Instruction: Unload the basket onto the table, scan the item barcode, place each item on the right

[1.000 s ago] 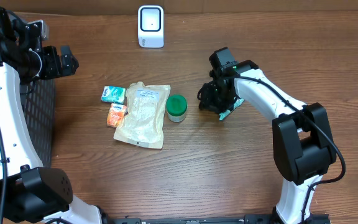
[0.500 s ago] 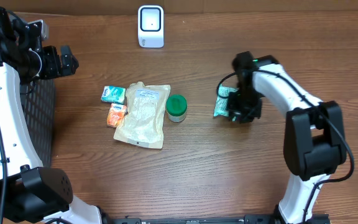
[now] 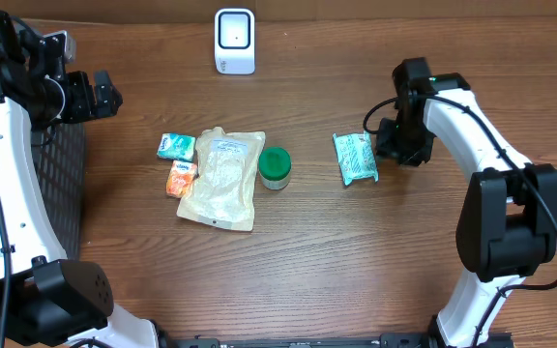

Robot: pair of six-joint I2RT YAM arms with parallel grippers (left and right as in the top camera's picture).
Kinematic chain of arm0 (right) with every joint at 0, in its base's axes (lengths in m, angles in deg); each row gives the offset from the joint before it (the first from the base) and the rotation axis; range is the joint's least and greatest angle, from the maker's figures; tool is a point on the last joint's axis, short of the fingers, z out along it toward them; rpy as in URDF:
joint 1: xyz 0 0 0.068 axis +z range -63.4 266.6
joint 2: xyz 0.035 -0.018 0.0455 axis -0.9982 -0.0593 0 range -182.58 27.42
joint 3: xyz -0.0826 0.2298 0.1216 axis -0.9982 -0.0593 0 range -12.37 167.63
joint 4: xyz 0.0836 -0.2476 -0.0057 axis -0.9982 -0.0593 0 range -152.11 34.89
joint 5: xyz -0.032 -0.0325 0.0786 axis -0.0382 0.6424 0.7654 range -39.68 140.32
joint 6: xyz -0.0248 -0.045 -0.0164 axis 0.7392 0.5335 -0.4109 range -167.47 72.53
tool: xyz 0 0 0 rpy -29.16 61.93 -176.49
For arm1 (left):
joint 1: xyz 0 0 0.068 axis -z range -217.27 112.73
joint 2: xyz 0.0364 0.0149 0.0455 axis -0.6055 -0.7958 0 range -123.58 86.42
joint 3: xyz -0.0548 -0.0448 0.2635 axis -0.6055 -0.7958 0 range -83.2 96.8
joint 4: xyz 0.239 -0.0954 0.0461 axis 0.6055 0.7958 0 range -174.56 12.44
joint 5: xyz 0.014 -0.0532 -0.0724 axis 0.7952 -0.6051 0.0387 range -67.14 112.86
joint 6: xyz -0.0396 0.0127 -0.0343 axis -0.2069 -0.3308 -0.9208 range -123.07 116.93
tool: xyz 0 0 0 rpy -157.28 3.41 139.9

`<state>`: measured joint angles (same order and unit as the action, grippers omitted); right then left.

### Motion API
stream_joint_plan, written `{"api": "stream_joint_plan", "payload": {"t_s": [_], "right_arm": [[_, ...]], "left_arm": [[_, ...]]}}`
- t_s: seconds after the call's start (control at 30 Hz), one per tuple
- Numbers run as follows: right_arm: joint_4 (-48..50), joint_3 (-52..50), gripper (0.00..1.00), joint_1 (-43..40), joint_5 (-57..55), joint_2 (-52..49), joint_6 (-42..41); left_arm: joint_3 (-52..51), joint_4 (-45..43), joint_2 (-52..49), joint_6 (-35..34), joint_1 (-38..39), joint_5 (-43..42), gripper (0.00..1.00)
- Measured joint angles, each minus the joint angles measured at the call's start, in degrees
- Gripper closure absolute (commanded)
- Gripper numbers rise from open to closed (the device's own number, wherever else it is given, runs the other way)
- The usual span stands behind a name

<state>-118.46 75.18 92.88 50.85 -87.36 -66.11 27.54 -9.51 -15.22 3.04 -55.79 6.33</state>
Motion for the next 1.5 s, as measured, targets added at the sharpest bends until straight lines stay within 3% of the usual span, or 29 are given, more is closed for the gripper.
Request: {"api": "stream_joint_plan", "payload": {"t_s": [0.37, 0.93, 1.07, 1.5], "right_arm": [[11.37, 0.11, 0.61, -0.52, -5.42, -1.33, 3.45], [17.35, 0.07, 0.57, 2.03, 3.1, -4.81, 17.35], [17.9, 0.07, 0.68, 2.03, 1.64, -4.83, 15.8], [20.35, -1.49, 0.66, 1.95, -10.14, -4.83, 9.73]], "left_arm": [[0.0, 0.0, 0.0, 0.0, 0.0, 0.0, 0.01], [0.0, 0.0, 0.0, 0.02, 0.0, -0.02, 0.01], [0.0, 0.0, 0.0, 0.0, 0.0, -0.02, 0.0], [0.0, 0.0, 0.0, 0.0, 0.0, 0.0, 0.0]]}}
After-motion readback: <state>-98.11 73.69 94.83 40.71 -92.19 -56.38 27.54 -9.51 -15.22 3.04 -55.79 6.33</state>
